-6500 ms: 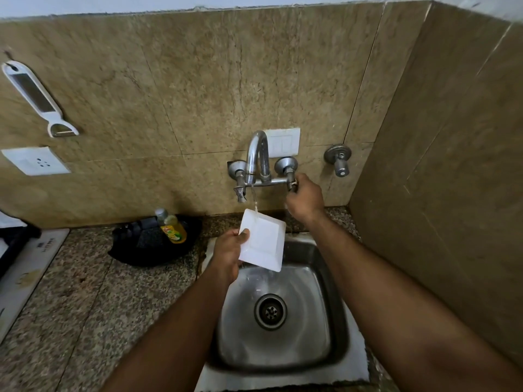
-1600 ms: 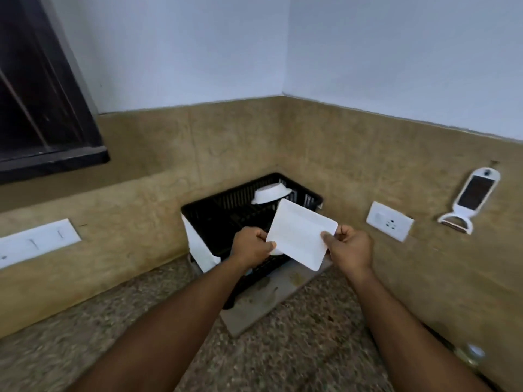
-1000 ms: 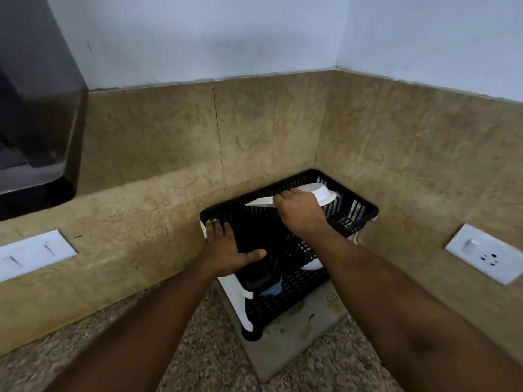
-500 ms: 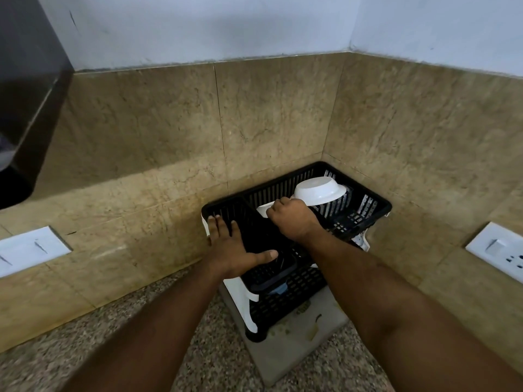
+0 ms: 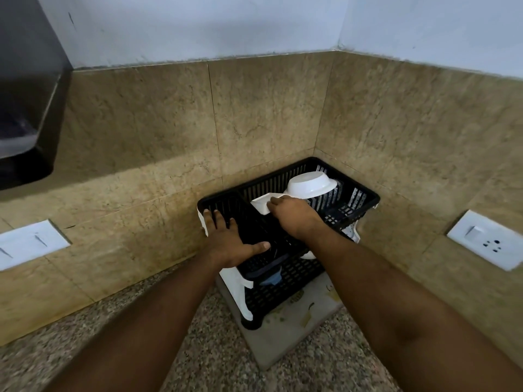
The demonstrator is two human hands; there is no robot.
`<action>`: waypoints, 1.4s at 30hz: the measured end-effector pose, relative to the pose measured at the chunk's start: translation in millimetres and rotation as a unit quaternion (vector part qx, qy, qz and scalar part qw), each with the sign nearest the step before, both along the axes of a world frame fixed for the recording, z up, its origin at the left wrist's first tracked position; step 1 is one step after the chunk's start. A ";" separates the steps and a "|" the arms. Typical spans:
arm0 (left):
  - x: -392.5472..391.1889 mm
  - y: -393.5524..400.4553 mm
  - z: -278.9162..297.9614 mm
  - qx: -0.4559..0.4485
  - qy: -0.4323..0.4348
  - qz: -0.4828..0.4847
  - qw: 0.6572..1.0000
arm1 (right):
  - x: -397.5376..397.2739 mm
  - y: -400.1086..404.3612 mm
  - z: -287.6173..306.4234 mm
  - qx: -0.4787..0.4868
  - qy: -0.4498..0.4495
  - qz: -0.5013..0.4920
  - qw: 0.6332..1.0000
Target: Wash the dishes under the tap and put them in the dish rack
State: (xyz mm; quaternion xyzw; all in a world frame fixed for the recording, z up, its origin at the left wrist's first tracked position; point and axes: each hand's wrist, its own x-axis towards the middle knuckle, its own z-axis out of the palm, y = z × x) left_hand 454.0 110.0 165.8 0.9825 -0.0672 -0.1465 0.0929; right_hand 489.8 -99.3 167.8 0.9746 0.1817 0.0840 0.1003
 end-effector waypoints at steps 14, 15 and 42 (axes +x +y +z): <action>-112.5 -59.7 35.1 -0.082 -0.075 -0.125 0.986 | -232.0 -26.7 38.9 0.243 -0.035 -0.164 0.955; -128.2 -68.2 41.7 -0.099 -0.072 -0.143 0.982 | -254.8 -34.8 44.5 0.244 -0.047 -0.183 0.951; -633.4 -170.1 312.6 -0.301 -0.300 -0.519 0.742 | -920.2 -57.6 330.5 0.042 -0.348 -0.509 0.786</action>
